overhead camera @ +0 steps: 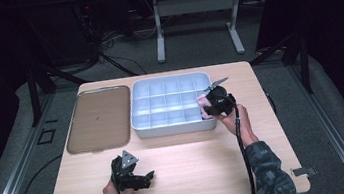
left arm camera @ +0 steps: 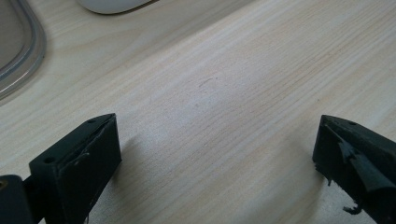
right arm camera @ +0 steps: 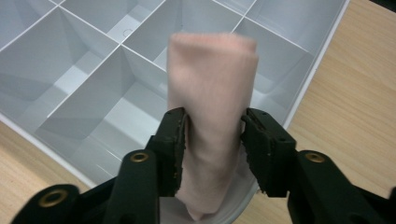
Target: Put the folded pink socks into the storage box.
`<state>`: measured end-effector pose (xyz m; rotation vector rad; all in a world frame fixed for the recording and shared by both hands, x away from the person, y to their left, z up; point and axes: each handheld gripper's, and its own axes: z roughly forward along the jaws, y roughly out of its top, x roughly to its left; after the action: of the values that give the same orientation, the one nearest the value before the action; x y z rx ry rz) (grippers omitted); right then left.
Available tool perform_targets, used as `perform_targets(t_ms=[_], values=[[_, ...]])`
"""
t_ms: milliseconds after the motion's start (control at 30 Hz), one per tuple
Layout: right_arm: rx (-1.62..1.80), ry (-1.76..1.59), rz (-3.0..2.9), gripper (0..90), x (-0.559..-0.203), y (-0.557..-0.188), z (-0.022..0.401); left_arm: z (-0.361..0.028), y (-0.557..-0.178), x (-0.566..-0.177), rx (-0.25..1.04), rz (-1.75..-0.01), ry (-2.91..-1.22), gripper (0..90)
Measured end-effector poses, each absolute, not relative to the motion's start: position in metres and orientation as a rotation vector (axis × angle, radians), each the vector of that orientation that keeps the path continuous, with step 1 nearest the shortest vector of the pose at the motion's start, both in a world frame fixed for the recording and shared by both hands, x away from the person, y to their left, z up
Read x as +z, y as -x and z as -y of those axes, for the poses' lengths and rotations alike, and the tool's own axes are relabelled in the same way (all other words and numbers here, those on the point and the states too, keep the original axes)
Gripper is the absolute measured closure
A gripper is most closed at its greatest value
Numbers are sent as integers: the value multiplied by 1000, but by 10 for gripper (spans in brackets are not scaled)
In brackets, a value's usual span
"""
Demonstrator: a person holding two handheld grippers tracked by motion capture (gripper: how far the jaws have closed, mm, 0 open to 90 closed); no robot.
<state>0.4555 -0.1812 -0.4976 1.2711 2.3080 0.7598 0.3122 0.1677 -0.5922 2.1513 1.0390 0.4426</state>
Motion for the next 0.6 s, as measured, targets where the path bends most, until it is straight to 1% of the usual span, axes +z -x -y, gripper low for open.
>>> perform_targets(t_ms=[100,200,267,300,367,467,533,600], values=[[762,-1271,-2324,489,-495,-453,181,-168,-312,-592,442,-1039,-2151,7],[816,-1280,-2328,473,-492,-449,184,-168,-312,-592,443,-1039,-2151,7],[821,-1298,-2308,479,-490,-446,185,-168,-312,-592,442,-1039,-2151,7],[833,-1295,-2298,491,-489,-445,186,-168,-312,-592,443,-1039,-2151,7],[840,-1299,-2286,560,-485,-442,188,-168,-312,-592,442,-1038,-2152,7],[860,-1322,-2287,685,-485,-441,190,-168,-312,-592,443,-1039,-2151,7],[875,-1331,-2275,719,-487,-438,191,-168,-312,-592,443,-1039,-2151,7],[852,-1330,-2287,717,-491,-435,191,-168,-312,-592,443,-1039,-2151,7]])
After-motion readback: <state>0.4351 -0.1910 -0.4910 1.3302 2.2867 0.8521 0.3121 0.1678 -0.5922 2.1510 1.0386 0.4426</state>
